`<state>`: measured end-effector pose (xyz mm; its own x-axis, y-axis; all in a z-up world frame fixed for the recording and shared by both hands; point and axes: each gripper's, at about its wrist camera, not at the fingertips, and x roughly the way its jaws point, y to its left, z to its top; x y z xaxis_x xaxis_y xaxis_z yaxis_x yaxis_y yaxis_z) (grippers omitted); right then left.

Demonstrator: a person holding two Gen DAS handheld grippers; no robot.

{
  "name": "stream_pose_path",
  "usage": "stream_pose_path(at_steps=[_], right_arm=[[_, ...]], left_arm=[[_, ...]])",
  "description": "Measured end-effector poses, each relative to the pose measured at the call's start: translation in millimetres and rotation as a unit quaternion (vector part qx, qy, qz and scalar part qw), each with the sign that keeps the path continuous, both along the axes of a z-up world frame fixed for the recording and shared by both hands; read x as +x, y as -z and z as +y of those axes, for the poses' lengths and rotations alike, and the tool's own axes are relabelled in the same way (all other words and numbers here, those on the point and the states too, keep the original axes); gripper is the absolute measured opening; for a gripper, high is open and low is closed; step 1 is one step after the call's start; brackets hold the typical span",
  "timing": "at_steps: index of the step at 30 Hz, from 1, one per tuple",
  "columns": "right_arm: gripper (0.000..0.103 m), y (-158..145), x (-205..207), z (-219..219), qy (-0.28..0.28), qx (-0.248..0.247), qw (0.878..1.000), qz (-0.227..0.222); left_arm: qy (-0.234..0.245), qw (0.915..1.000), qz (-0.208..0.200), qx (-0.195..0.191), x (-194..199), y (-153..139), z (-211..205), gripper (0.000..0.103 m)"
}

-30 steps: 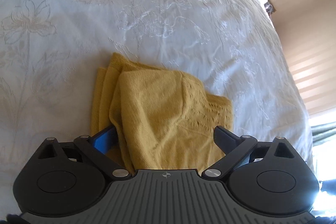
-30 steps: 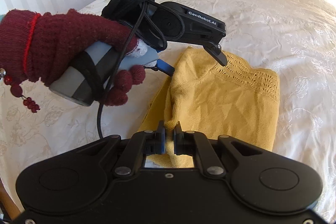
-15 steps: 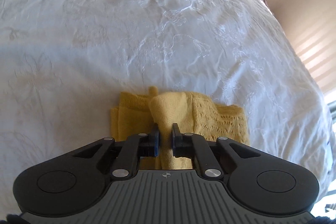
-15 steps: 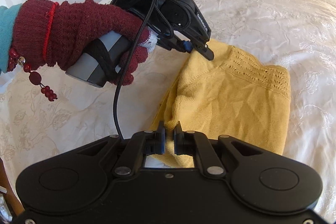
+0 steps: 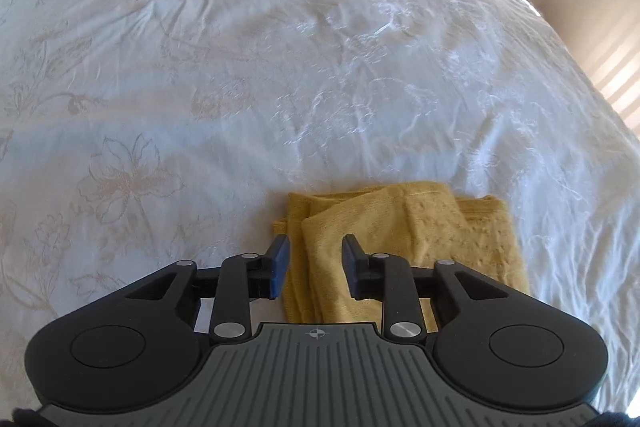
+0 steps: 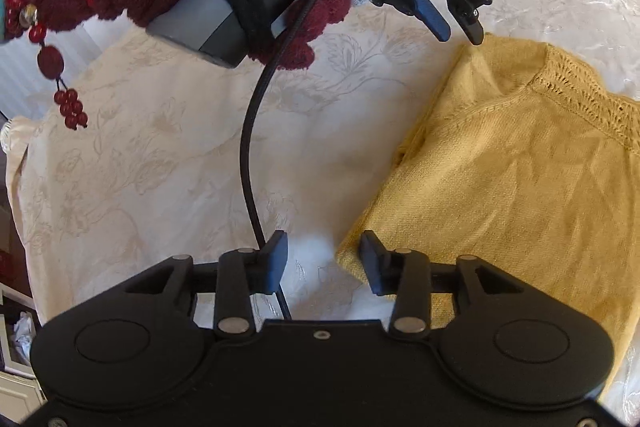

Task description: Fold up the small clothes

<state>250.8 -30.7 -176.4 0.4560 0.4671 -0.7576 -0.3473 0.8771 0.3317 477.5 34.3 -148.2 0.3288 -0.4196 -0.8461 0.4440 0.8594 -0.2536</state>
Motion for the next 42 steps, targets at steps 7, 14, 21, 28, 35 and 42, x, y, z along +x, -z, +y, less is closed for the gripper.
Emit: stream_pose_path(at_steps=[7, 14, 21, 28, 35, 42], right_arm=[[0.077, -21.9, -23.2, -46.6, 0.061, 0.02, 0.998, -0.01], [0.087, -22.9, -27.3, -99.8, 0.134, -0.012, 0.991, 0.003], [0.098, -12.0, -4.1, -156.2, 0.203, -0.003, 0.979, 0.013], [0.1, 23.0, 35.6, -203.5, 0.25, 0.089, 0.962, 0.07], [0.101, 56.7, 72.0, -211.5, 0.239, 0.158, 0.952, 0.105], [0.103, 73.4, 89.4, -220.0, 0.252, 0.238, 0.931, 0.117]], left_arm=[[0.076, 0.9968, -0.016, -0.016, -50.7, -4.4, -28.3, 0.06], [0.113, 0.9912, -0.031, 0.062, -75.0, 40.4, -26.0, 0.062], [-0.012, 0.9988, 0.046, 0.01, -45.0, 53.3, 19.7, 0.083], [-0.028, 0.993, 0.09, -0.072, -16.3, 61.4, 17.9, 0.083], [0.006, 0.9924, 0.098, -0.075, 3.0, 73.4, -17.6, 0.095], [0.027, 0.9937, 0.082, -0.072, 2.5, 74.9, -25.7, 0.102]])
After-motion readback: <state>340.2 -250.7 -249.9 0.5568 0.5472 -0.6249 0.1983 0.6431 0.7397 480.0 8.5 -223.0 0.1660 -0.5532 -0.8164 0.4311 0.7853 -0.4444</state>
